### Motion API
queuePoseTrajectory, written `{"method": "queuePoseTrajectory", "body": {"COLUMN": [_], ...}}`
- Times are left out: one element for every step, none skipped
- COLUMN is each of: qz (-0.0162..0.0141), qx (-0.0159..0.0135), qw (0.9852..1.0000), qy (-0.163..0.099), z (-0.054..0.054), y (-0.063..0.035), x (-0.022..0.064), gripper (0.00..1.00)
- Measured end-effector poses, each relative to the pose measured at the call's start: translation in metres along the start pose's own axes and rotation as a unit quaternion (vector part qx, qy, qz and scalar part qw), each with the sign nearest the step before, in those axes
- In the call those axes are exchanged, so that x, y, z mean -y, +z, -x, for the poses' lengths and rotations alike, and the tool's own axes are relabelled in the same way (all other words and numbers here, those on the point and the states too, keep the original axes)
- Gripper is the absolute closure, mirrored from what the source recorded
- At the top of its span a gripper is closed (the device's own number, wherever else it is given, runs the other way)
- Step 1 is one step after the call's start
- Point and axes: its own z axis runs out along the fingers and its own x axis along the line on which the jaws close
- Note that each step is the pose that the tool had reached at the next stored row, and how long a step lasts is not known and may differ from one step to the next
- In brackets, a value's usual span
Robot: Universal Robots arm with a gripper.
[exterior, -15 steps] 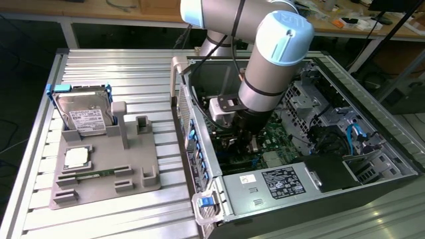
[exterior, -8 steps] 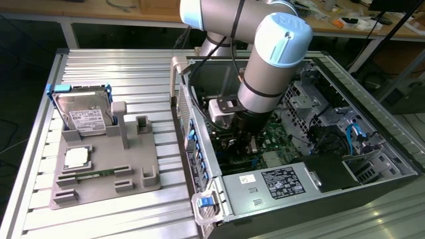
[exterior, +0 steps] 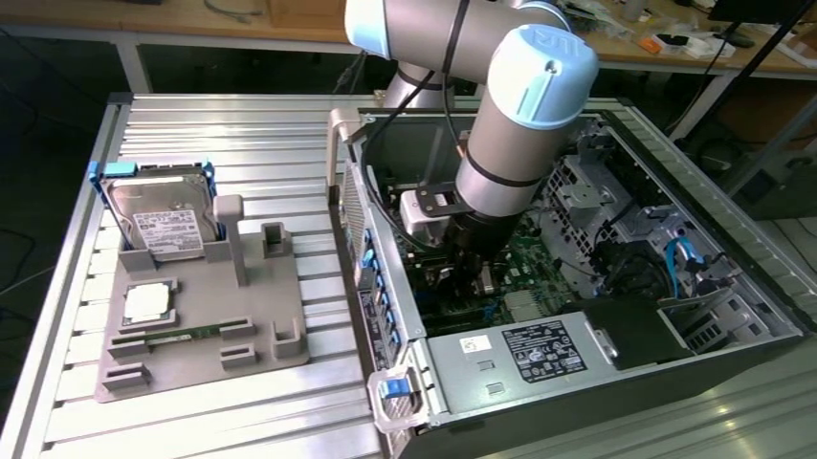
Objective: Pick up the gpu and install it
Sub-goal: 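Insert the gpu into the slot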
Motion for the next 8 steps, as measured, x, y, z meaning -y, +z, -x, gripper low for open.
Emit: {"method": "queuePoseTrajectory", "body": {"qz": [0.0000,0.0001,0.0001,0.0000,0.0000,0.0000,0.0000,0.0000], "qx": [0.0001,0.0001,0.0002,0.0002,0.0002,0.0002,0.0002,0.0002], "qw": [1.0000,1.0000,1.0000,1.0000,1.0000,1.0000,1.0000,1.0000], "qy": [0.000,0.000,0.000,0.000,0.000,0.000,0.000,0.000], "z": [0.0000,0.0000,0.0000,0.0000,0.0000,0.0000,0.0000,0.0000], "y": [0.0001,0.0001,0.0001,0.0001,0.0001,0.0001,0.0001,0.0001], "x": [0.0000,0.0000,0.0000,0.0000,0.0000,0.0000,0.0000,0.0000], "gripper": [0.71,0.71,0.71,0.71,0.71,0.71,0.71,0.71]}}
